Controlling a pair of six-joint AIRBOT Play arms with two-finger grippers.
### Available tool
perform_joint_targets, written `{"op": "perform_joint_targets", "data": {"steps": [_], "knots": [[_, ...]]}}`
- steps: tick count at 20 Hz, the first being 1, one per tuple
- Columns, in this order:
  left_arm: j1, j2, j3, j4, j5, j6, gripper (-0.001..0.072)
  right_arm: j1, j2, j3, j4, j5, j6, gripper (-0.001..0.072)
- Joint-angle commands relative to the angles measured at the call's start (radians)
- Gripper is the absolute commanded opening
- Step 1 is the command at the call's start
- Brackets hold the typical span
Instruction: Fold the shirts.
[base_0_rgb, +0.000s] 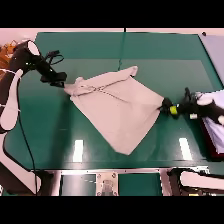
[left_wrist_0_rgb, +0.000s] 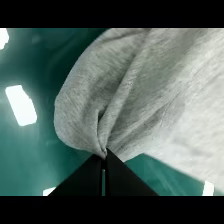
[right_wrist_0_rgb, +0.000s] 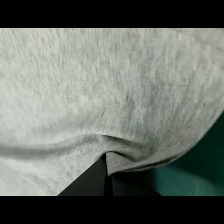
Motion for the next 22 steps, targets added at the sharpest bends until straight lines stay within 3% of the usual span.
{"op": "perform_joint_targets", "data": {"steps": [1,6,7,8,9,11,12,13,14,15,16,18,21,22], "knots": [[0.002,0.098,-0.144,0.058,-0.084,-0.056,0.0019,0.006,-0.224,0.396,0.020,0.132,-0.009,0.0009],[-0.066,0.367,-0.593,-0.029,-0.063,-0.079,0.0019,0.053,-0.430,0.728,0.020,0.237,0.007,0.0010],[-0.069,0.398,-0.637,-0.028,-0.060,-0.078,0.0020,0.066,-0.437,0.737,0.020,0.239,0.007,0.0082],[-0.064,0.414,-0.646,-0.013,-0.059,-0.079,0.0020,0.067,-0.436,0.739,0.021,0.243,0.007,0.0300],[-0.047,0.422,-0.637,-0.003,-0.055,-0.078,0.0020,0.058,-0.436,0.752,0.021,0.271,0.008,0.0399],[0.003,0.423,-0.598,-0.004,-0.017,-0.070,0.0021,0.003,-0.435,0.780,0.021,0.391,0.034,0.0377],[0.026,0.423,-0.584,-0.003,0.019,-0.070,0.0023,-0.031,-0.432,0.780,0.021,0.457,0.053,0.0243],[0.049,0.423,-0.572,-0.004,0.055,-0.063,0.0265,-0.057,-0.430,0.777,0.021,0.520,0.053,0.0151],[0.065,0.423,-0.560,-0.003,0.085,-0.053,0.0653,-0.082,-0.423,0.764,0.020,0.577,0.052,0.0120],[0.082,0.423,-0.544,-0.003,0.119,-0.046,0.0704,-0.100,-0.405,0.732,0.019,0.614,0.052,0.0083],[0.101,0.423,-0.526,-0.002,0.150,-0.014,0.0702,-0.111,-0.375,0.681,-0.006,0.632,0.051,0.0010],[0.138,0.423,-0.504,-0.003,0.179,0.022,0.0701,-0.123,-0.260,0.500,-0.116,0.614,0.036,0.0010],[0.185,0.423,-0.503,-0.006,0.116,0.079,0.0701,-0.156,0.011,0.120,-0.193,0.473,0.026,0.0011],[0.186,0.423,-0.503,-0.004,0.092,0.104,0.0701,-0.159,0.103,-0.011,-0.193,0.441,0.026,0.0055]]}}
